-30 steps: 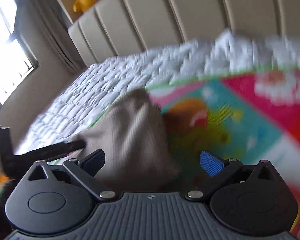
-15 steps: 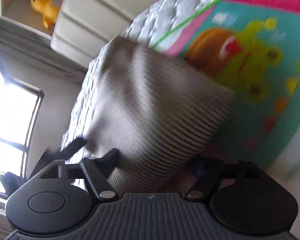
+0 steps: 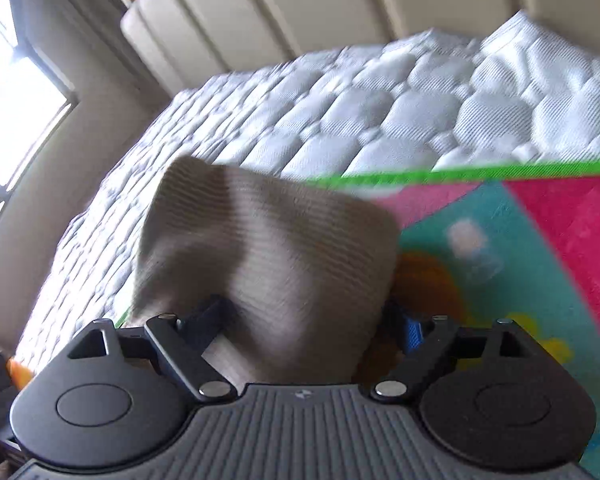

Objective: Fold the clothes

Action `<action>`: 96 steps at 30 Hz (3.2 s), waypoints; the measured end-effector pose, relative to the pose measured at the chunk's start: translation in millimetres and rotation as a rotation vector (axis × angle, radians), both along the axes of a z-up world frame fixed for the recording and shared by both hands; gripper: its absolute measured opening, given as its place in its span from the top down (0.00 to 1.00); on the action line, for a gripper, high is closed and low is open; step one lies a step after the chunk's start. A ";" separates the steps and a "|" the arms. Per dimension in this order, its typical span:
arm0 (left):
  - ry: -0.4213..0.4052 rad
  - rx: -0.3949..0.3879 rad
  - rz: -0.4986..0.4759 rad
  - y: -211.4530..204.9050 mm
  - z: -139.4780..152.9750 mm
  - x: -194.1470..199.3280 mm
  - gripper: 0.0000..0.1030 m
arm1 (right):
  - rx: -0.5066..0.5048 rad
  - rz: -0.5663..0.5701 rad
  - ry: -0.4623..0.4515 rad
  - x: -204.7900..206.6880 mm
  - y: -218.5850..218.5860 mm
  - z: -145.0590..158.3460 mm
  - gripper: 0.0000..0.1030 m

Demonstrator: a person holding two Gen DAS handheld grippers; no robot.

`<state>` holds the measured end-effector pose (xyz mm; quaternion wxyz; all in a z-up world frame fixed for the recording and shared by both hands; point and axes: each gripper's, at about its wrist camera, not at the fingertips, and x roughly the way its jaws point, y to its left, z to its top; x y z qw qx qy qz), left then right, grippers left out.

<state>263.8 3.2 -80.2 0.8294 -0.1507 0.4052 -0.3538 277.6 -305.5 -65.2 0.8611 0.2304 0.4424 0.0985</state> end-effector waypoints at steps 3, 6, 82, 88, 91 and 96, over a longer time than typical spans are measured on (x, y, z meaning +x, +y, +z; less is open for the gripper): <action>-0.087 0.084 -0.040 -21.1 5.0 -18.1 0.00 | -0.030 0.093 0.010 -6.6 7.4 -0.4 0.16; -0.112 0.082 -0.114 -34.0 10.1 -35.4 0.00 | -0.119 0.185 0.041 7.0 10.0 12.4 0.15; 0.044 0.120 0.049 -62.2 40.9 56.9 0.00 | -0.750 0.428 -0.598 -119.6 114.4 41.0 0.00; -0.027 0.196 0.019 -63.7 29.0 43.6 0.00 | -0.223 0.087 -0.467 -100.2 18.2 49.8 0.00; -0.023 0.188 0.019 -61.0 28.6 44.0 0.00 | -0.024 -0.018 -0.348 -84.1 -11.5 30.9 0.00; -0.013 0.177 0.037 -59.0 28.6 43.4 0.00 | 0.067 -0.028 -0.252 -79.1 -15.3 9.0 0.00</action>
